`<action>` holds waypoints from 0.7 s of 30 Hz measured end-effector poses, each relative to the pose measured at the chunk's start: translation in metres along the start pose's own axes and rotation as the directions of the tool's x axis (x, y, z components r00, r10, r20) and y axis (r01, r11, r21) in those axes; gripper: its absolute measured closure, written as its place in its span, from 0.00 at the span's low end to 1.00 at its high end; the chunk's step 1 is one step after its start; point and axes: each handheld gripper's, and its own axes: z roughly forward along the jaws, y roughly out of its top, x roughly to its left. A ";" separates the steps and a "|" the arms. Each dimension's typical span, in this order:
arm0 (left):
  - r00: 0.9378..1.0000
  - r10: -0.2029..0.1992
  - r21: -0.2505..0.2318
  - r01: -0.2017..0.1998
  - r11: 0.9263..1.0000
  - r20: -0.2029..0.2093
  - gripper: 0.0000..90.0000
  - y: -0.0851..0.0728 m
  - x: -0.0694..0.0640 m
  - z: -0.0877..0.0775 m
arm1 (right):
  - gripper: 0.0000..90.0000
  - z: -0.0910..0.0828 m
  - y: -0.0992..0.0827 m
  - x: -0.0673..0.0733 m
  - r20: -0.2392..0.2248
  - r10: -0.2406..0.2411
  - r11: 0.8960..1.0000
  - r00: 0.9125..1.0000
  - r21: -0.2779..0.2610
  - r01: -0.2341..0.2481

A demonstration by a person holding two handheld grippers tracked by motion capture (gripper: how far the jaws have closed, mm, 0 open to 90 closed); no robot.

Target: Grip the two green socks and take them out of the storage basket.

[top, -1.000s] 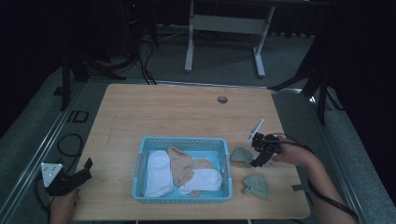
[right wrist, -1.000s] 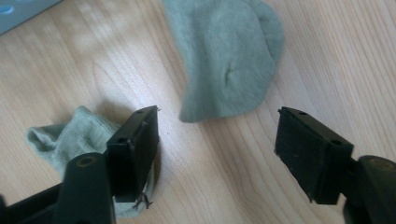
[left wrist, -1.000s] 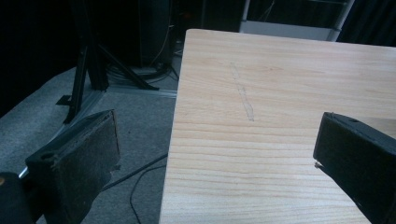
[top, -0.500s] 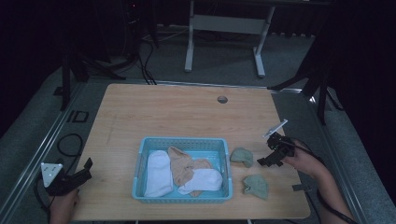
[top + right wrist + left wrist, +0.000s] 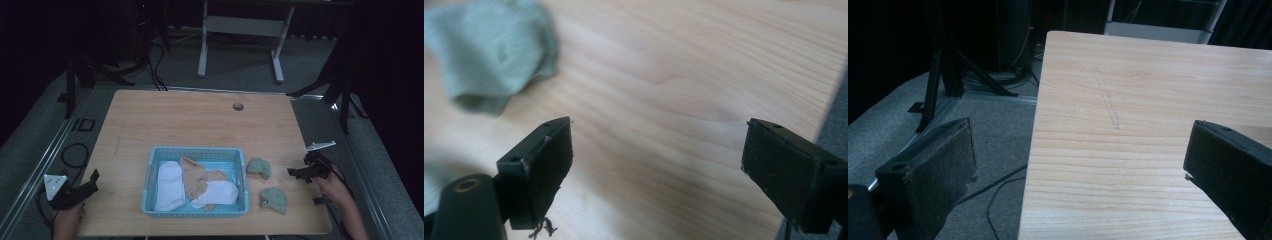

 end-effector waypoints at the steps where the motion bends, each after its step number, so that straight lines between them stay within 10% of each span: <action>1: 1.000 -0.001 0.000 0.001 1.000 0.001 0.01 0.000 0.000 0.000 | 0.14 0.001 -0.005 -0.001 0.016 0.022 0.999 1.000 -0.032 -0.021; 9: 1.000 0.000 -0.001 0.000 1.000 0.001 0.01 0.000 0.000 0.000 | 0.13 0.006 -0.028 -0.003 0.096 0.136 0.976 0.986 -0.183 -0.117; 15: 1.000 -0.001 -0.002 0.001 1.000 0.003 0.01 0.000 0.000 0.000 | 0.12 0.009 -0.048 -0.004 0.156 0.220 0.940 0.963 -0.299 -0.166; 17: 1.000 0.000 -0.001 0.000 1.000 0.003 0.01 0.000 0.000 0.000 | 0.12 0.007 -0.054 -0.003 0.167 0.242 0.922 0.956 -0.345 -0.173; 18: 1.000 0.000 -0.002 0.000 1.000 0.003 0.01 0.000 0.000 0.000 | 0.12 0.004 -0.061 -0.001 0.178 0.270 0.894 0.946 -0.411 -0.178; 21: 1.000 0.000 -0.001 0.000 1.000 0.003 0.01 0.000 0.000 0.000 | 0.12 0.002 -0.067 0.001 0.209 0.299 0.871 0.931 -0.459 -0.176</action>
